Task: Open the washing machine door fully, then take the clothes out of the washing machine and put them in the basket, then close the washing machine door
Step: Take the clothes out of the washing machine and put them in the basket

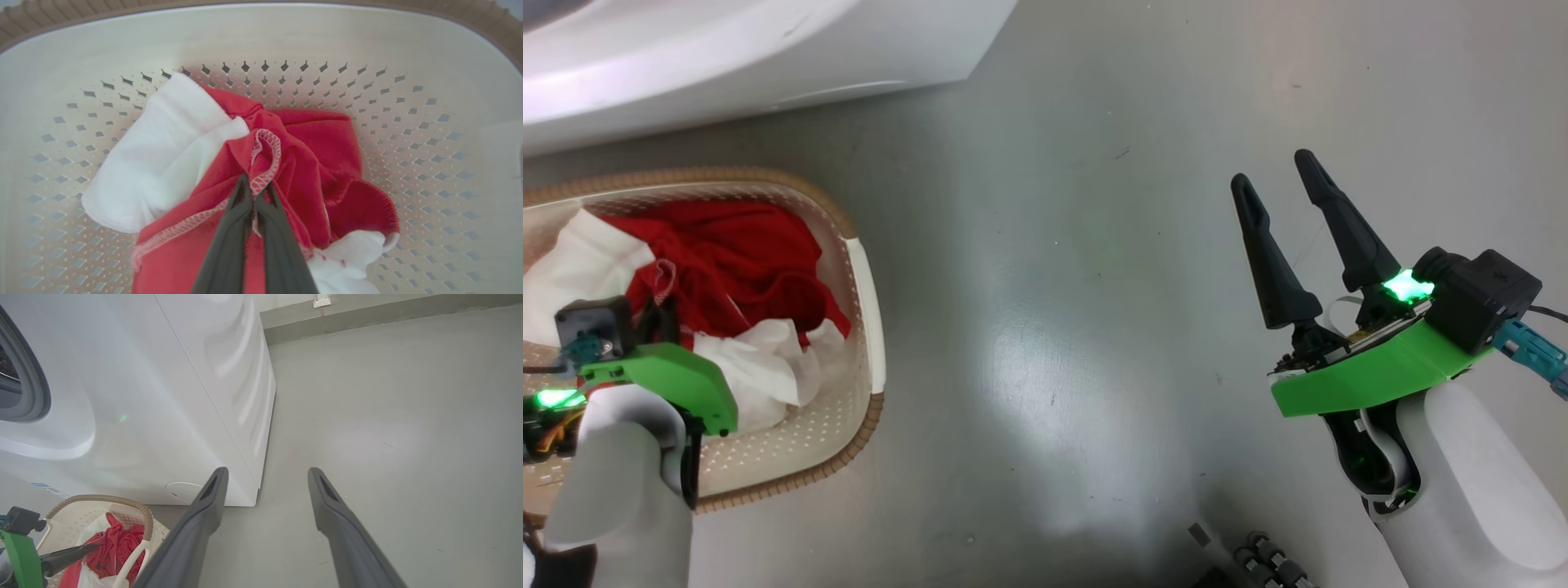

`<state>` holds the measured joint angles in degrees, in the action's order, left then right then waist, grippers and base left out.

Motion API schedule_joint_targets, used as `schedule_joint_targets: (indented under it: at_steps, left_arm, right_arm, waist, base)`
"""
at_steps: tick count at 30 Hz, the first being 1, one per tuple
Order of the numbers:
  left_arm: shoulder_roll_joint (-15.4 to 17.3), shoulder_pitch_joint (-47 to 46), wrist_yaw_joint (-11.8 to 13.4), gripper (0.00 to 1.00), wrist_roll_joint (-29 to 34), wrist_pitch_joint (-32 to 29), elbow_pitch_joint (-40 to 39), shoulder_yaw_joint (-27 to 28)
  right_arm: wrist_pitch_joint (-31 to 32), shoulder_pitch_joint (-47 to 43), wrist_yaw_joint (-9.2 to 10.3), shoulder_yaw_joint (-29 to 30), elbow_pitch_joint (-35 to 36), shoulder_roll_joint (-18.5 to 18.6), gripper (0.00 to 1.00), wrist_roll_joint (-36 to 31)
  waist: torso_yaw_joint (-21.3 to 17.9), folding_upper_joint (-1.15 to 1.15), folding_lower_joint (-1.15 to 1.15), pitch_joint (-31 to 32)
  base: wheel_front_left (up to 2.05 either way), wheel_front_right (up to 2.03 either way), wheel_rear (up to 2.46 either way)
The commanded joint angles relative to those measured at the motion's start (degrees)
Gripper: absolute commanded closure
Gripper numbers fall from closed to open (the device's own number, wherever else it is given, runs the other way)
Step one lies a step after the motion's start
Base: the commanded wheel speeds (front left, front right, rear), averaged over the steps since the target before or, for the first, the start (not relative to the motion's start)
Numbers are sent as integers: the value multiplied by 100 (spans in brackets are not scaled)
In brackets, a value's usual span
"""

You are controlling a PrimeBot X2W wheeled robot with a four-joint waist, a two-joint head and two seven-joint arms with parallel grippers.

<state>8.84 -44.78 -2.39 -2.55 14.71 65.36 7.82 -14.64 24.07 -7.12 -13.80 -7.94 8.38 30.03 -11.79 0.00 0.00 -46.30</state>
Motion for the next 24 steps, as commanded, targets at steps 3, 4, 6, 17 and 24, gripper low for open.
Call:
schedule_joint_targets:
  at_steps: [3, 4, 6, 17, 24]
  left_arm:
    - [268, 57, 50, 73, -56, 29, 56, 122]
    - [272, 44, 48, 65, -69, 29, 67, 124]
    - [266, 34, 41, 36, -106, 29, 62, 139]
    - [85, 382, -31, 0, -280, 29, -302, 228]
    - [-55, 804, -111, 0, -366, 29, -684, 328]
  right_arm:
    - [-36, -58, -36, -102, 109, -21, 0, 45]
    - [-36, -55, -36, -97, 102, -21, 0, 45]
    - [-36, -57, -36, -79, 85, -19, 0, 44]
    - [-36, -167, -36, 2, -3, 34, 0, 21]
    - [-36, -352, -36, 29, -79, 114, 0, 10]
  waist:
    - [-4, 0, 0, -21]
    - [1, 0, 0, -13]
    - [15, 0, 0, 17]
    - [174, 0, 0, 540]
    - [277, 0, 0, 1109]
  base:
    - [0, 0, 0]
    - [0, 0, 0]
    - [0, 0, 0]
    - [0, 0, 0]
    - [0, 0, 0]
